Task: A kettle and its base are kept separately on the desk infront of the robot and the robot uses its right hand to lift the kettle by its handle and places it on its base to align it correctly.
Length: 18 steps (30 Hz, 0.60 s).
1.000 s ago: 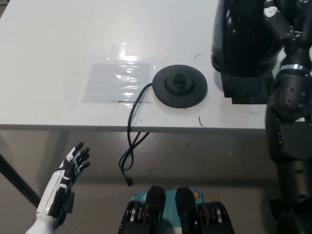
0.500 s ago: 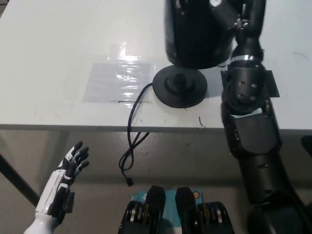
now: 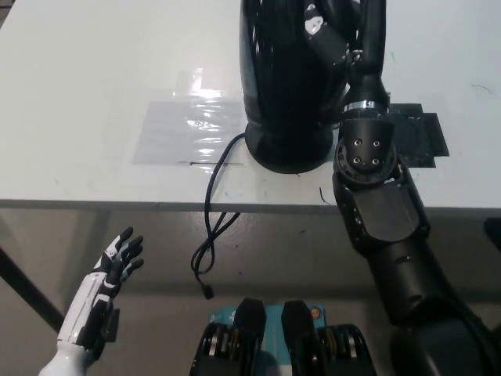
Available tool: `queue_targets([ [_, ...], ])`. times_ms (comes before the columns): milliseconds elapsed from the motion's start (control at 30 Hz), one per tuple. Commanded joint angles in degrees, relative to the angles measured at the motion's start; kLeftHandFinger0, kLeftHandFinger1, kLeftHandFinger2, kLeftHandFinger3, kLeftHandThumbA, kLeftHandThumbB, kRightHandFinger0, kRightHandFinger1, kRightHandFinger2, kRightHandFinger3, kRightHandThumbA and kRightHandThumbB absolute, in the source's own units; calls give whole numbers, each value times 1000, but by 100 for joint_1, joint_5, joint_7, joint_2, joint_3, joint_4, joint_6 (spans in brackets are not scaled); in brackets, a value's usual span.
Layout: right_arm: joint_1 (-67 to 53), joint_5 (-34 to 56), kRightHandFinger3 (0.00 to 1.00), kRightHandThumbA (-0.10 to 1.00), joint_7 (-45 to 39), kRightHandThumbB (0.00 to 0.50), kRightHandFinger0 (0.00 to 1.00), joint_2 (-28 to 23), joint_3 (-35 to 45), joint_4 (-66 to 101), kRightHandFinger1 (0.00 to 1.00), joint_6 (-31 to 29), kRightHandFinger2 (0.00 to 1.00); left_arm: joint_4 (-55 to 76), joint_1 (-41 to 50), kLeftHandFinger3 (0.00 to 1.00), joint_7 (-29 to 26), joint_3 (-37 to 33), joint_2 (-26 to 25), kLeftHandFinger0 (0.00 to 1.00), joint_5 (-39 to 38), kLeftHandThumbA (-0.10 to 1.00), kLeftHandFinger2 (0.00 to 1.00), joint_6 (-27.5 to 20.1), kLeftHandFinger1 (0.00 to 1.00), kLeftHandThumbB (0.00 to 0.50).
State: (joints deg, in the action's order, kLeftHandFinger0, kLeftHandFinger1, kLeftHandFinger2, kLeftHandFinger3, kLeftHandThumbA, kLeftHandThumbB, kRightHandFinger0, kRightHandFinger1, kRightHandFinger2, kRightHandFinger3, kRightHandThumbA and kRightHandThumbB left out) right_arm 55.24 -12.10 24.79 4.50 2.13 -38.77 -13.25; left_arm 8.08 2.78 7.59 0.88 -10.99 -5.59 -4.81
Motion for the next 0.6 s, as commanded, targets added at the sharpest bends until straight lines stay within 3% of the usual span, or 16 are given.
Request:
queue_targets([
  [0, 677, 34, 540, -100, 212, 133, 0, 49, -13, -78, 118, -943, 458, 143, -71, 1000, 97, 39, -93, 1000, -54, 930, 1000, -110, 1000, 56],
  [133, 673, 12, 538, -100, 254, 150, 0, 34, -1, -247, 116, -830, 470, 172, -49, 1000, 85, 32, -65, 1000, -63, 929, 1000, -71, 1000, 56],
  [333, 601, 224, 671, -100, 124, 149, 0, 63, 57, -315, 167, -887, 578, 158, -83, 1000, 104, 16, -80, 1000, -52, 936, 1000, -86, 1000, 58],
  [567, 470, 184, 683, -100, 195, 159, 0, 100, 55, -389, 211, -1015, 603, 134, -99, 1000, 106, 37, -91, 1000, -78, 926, 1000, -124, 1000, 37],
])
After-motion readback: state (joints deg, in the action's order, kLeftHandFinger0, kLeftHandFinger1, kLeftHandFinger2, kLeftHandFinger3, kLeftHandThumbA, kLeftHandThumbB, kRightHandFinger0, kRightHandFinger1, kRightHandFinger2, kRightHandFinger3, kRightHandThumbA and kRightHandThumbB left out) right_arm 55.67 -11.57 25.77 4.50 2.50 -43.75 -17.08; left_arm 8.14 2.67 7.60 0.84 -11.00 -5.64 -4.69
